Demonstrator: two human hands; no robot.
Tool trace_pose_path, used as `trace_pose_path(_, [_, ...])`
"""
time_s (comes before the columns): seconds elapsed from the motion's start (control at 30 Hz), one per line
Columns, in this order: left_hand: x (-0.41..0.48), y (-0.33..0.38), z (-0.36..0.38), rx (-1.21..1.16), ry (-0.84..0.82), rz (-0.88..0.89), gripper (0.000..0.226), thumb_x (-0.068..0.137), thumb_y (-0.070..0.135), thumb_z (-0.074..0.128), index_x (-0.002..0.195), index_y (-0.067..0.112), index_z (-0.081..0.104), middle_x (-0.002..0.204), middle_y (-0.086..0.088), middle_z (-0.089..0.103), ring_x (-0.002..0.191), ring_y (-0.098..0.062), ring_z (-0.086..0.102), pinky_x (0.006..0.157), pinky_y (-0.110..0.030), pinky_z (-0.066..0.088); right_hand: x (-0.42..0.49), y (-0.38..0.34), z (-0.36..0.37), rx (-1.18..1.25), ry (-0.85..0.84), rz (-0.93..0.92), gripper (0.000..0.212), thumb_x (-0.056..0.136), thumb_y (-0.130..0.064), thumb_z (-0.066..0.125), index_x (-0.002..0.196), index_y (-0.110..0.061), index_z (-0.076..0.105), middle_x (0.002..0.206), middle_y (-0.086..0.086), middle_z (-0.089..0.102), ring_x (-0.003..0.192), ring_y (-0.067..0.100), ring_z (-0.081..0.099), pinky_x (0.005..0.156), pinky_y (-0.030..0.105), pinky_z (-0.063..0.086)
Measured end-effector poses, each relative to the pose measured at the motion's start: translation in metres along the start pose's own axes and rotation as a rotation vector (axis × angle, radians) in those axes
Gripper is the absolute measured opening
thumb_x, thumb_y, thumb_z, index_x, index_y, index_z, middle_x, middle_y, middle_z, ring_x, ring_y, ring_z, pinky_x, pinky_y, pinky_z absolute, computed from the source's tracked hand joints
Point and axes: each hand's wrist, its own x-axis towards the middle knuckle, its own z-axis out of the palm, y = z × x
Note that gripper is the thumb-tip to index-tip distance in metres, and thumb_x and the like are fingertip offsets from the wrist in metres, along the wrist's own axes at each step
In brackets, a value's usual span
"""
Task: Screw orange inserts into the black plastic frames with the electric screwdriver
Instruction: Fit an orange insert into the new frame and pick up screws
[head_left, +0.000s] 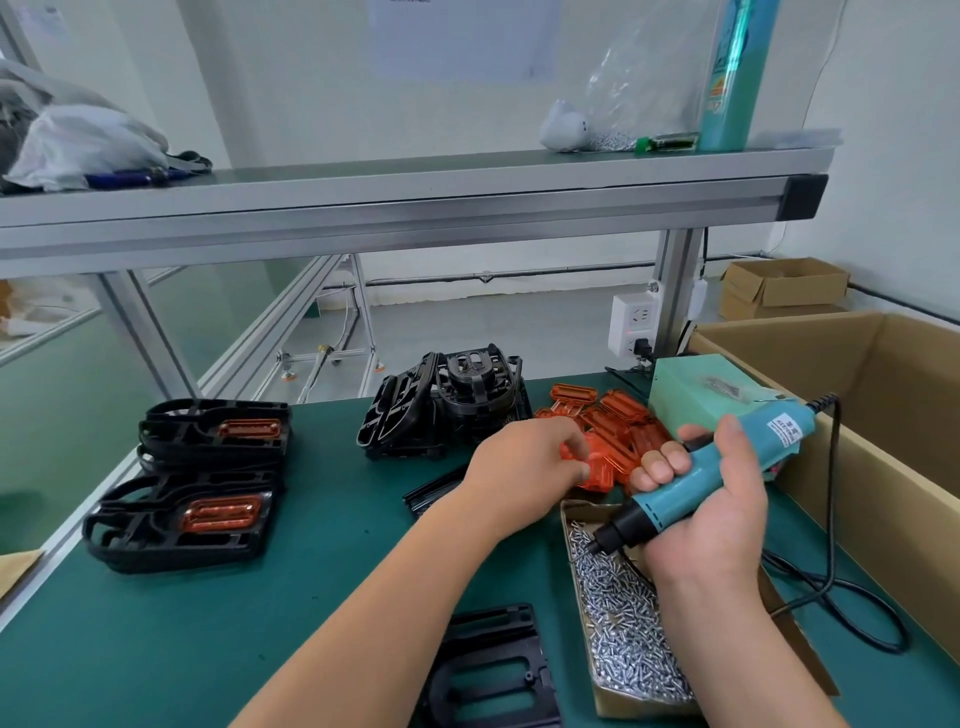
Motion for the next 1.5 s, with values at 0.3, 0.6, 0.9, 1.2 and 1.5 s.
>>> trace_pose_path(0.3, [-0.111,-0.040,-0.042,-0.217,0.048,-0.133,0.011,0.096,0.046,0.064,0.089,0.038,0.060,0.062,0.016,0.053,0.057,-0.004,0.045,0.059,-0.030,0.035,-0.008,0.002,0.005,-0.028,-0.019,0.020,0.029,0.101,-0.044,0.066,0.086,-0.019,0.062,0.069,-0.005,0.045,0.058,0.010,0.044,0.054,0.022,0.042])
trace_pose_path(0.6, [-0.161,-0.078,-0.059,-0.146,-0.030,-0.200,0.020,0.104,0.048,0.054,0.088,0.038,0.051,0.065,0.015,0.047,0.059,-0.006,0.040,0.059,-0.030,0.036,-0.011,0.006,0.005,-0.064,-0.056,0.044,0.029,0.101,-0.043,0.066,0.086,-0.018,0.064,0.069,-0.004,0.045,0.058,0.012,0.045,0.055,0.023,0.043])
trace_pose_path(0.9, [-0.159,-0.082,-0.061,-0.329,-0.011,-0.285,0.009,0.077,0.039,0.060,0.078,0.031,0.056,0.060,0.011,0.053,0.055,-0.004,0.040,0.052,-0.020,0.036,-0.011,0.007,0.004,-0.089,-0.053,0.037,0.029,0.101,-0.042,0.066,0.086,-0.018,0.063,0.070,-0.004,0.045,0.059,0.012,0.045,0.057,0.024,0.041])
trace_pose_path(1.2, [-0.158,-0.092,-0.064,-0.435,-0.058,-0.361,0.034,0.071,0.029,0.056,0.104,0.031,0.064,0.056,0.011,0.048,0.051,-0.006,0.036,0.050,-0.019,0.034,-0.014,0.009,0.004,-0.112,-0.067,0.047,0.029,0.101,-0.043,0.065,0.086,-0.018,0.063,0.071,-0.004,0.045,0.060,0.012,0.045,0.058,0.024,0.042])
trace_pose_path(1.5, [-0.158,-0.087,-0.065,-0.384,-0.091,-0.386,0.024,0.080,0.032,0.055,0.090,0.039,0.077,0.086,-0.010,0.074,0.066,-0.011,0.052,0.069,-0.031,0.047,-0.016,0.008,0.005,-0.129,-0.072,0.044,0.030,0.102,-0.043,0.064,0.085,-0.018,0.064,0.070,-0.004,0.045,0.060,0.012,0.044,0.059,0.024,0.040])
